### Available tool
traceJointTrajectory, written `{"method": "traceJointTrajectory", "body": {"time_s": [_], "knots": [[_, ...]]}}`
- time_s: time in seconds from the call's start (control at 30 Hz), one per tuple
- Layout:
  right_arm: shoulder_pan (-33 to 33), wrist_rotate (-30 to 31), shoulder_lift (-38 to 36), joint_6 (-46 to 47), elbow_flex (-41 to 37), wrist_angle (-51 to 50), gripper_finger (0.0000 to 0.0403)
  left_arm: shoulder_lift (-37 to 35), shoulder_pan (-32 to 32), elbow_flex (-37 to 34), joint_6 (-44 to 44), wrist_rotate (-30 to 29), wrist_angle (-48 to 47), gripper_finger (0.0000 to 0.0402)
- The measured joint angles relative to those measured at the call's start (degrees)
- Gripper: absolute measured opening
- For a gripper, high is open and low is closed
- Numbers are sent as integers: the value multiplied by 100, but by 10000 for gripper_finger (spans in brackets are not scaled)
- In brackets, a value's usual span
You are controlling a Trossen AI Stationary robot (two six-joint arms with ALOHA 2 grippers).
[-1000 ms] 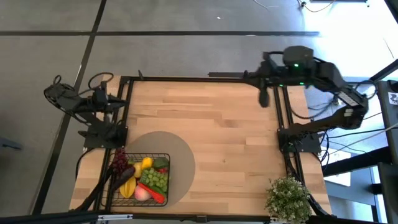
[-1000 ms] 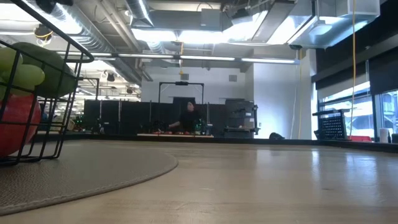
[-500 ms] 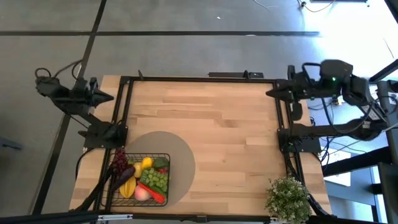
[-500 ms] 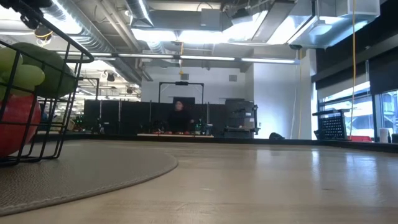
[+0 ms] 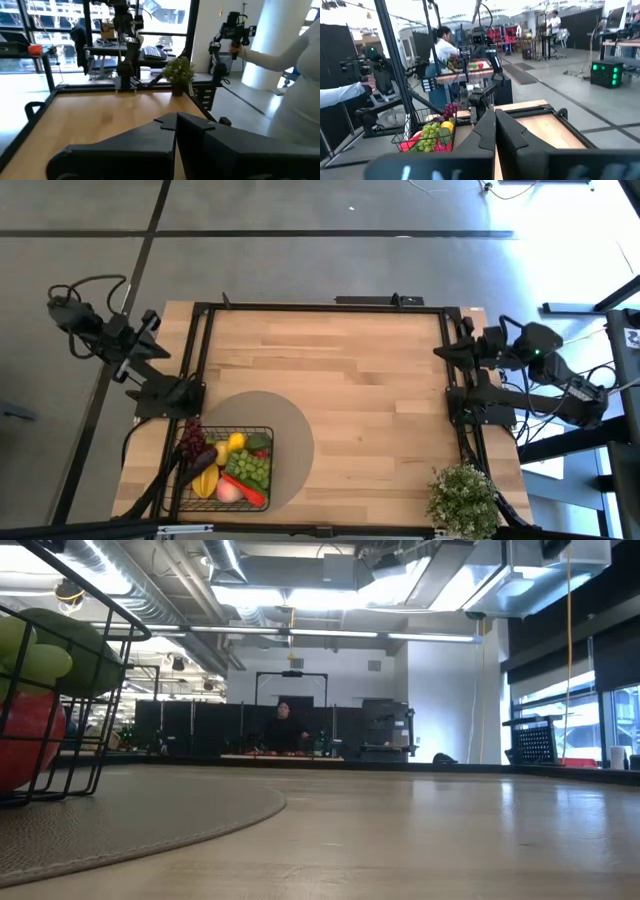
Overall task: Build produce basket
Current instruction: Return to Home Position
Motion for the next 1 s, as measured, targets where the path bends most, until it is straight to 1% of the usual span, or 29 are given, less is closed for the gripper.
{"method": "traceJointTrajectory", "body": {"time_s": [0.13,0.3,0.57,0.8,0.93,1.0], "knots": [[0,0,-539,191,-645,365,0,-4,-6,-1,178,-19,10,0],[0,2,-1124,490,-1256,881,0,-6,-2,-1,329,-19,49,1],[0,16,-1925,426,-2012,1073,0,-6,-2,-1,340,-17,94,1],[0,26,-1918,541,-2616,1783,0,-5,-2,-56,339,-18,204,1],[0,20,-1925,954,-3286,3078,0,-4,-2,-315,361,-19,577,1],[0,20,-1925,1141,-3647,3498,0,-2,-2,-510,366,-19,787,2]]}}
